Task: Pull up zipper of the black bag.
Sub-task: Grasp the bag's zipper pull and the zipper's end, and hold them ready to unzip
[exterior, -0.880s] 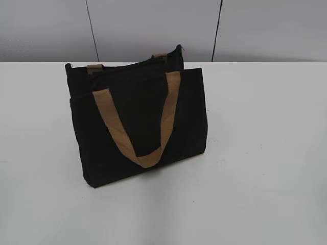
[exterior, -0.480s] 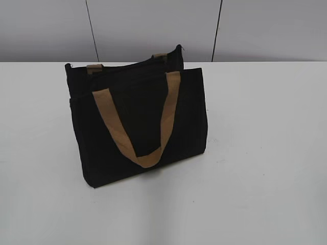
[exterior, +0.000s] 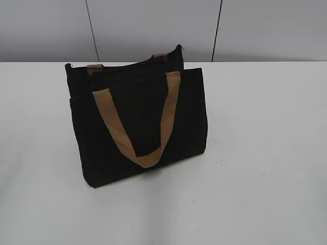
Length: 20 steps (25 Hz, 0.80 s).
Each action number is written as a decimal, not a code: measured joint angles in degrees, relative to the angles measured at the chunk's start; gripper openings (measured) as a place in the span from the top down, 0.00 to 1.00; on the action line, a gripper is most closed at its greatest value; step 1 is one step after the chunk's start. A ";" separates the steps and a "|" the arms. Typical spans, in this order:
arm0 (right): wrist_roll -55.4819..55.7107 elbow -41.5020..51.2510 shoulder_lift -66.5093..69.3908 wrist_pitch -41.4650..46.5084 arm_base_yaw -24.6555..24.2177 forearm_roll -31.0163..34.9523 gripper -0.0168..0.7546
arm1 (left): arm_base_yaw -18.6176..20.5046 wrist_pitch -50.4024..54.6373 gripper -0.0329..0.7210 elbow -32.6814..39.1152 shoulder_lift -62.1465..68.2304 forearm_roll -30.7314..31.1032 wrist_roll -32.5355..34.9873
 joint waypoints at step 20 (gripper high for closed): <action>0.00 0.00 0.00 0.00 0.00 0.00 0.47 | -8.63 -68.14 0.37 18.57 42.24 -0.32 -1.72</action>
